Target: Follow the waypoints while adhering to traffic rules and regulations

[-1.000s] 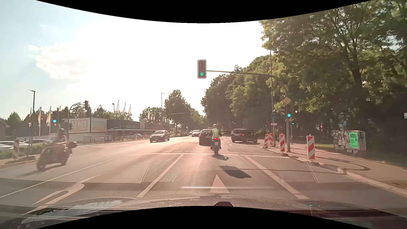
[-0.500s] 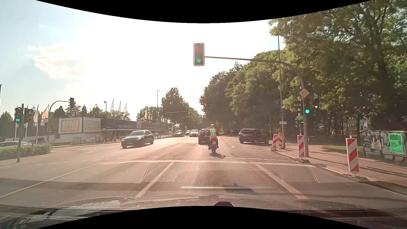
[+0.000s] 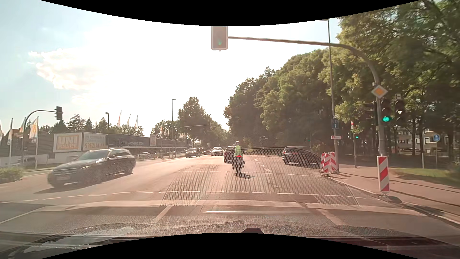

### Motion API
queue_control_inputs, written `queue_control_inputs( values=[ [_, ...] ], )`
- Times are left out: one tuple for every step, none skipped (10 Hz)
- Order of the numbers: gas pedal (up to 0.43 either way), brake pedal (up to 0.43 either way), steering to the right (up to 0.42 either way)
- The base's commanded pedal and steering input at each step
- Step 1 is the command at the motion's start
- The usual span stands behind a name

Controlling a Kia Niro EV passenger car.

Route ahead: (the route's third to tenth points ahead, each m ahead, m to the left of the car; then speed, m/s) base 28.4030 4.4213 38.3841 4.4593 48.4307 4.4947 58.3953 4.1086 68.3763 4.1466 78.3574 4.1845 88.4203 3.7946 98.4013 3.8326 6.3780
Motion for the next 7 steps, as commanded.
queue_control_inputs(
  values=[
    [0.260,0.000,0.005],
    [0.260,0.000,0.005],
    [0.260,0.000,0.005],
    [0.248,0.000,0.004],
    [0.248,0.000,0.004],
    [0.240,0.000,0.004],
    [0.220,0.000,0.004]
  ],
)
